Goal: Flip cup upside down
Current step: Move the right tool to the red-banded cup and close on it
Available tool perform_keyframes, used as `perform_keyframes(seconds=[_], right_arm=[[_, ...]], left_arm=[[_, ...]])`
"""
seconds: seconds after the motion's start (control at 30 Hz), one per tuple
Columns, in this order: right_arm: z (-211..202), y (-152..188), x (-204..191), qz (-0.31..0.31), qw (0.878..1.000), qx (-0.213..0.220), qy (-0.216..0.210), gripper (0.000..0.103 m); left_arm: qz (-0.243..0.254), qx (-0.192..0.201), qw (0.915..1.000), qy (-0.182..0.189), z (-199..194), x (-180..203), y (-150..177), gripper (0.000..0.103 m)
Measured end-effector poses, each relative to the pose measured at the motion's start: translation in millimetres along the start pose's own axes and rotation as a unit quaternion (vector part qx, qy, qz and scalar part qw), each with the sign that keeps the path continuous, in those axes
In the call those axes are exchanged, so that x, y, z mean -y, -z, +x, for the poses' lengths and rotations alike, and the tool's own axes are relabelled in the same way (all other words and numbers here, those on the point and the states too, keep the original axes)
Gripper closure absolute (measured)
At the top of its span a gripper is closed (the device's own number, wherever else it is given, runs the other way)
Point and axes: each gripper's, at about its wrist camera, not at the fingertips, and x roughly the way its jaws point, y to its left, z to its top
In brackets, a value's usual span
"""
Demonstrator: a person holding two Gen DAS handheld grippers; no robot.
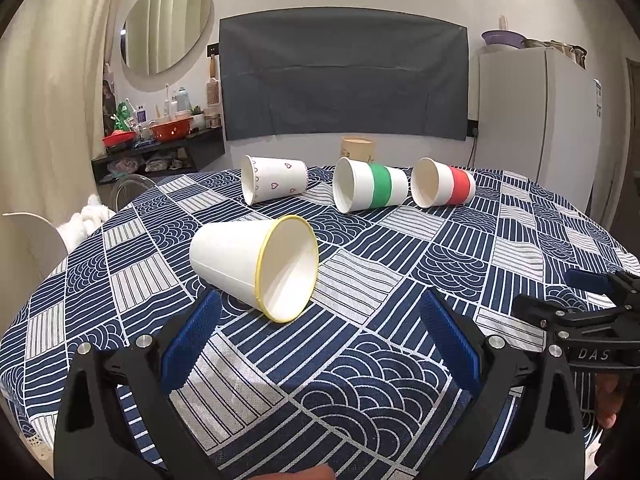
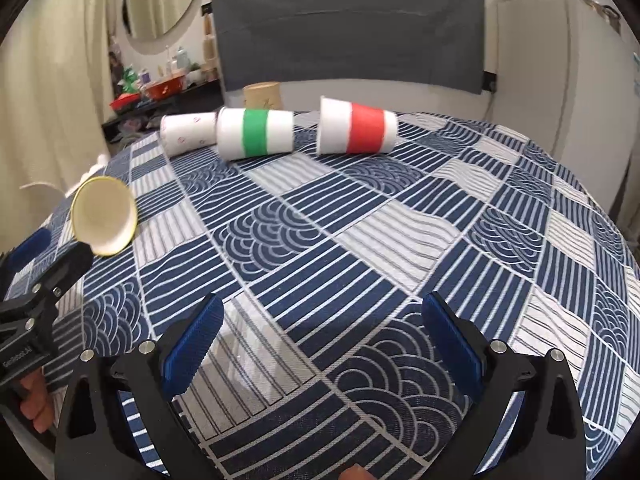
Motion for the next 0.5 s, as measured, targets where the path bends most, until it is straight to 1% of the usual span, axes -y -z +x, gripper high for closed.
perform_keyframes(seconds=[0.1,0.2,0.27,0.5], right_arm=[[-4.5,-7.2,4.1,0.008,1.0,-0.004,-0.003,0.008],[-17.5,-24.6,7.9,0.012,1.0,0.016,-0.005,0.008],[-24.1,-39.4,9.9,0.008,1.0,0.026,-0.002,0.008],[-26.2,-85.9,19.0,-0.005,0.998,0.063,0.013,0.008]], left_arm=[[0.005,0.005,0.9999,0.01,-3.8,0.0,-7.8,0.006],[-0.007,-0.01,0.9992,0.038,-3.9,-4.4,-22.5,0.006],[-0.01,-0.022,0.9986,0.048,-1.3,-7.1,-34.1,0.006],[-0.002,-0.039,0.9982,0.045,18.2,-14.5,-74.2,0.006]])
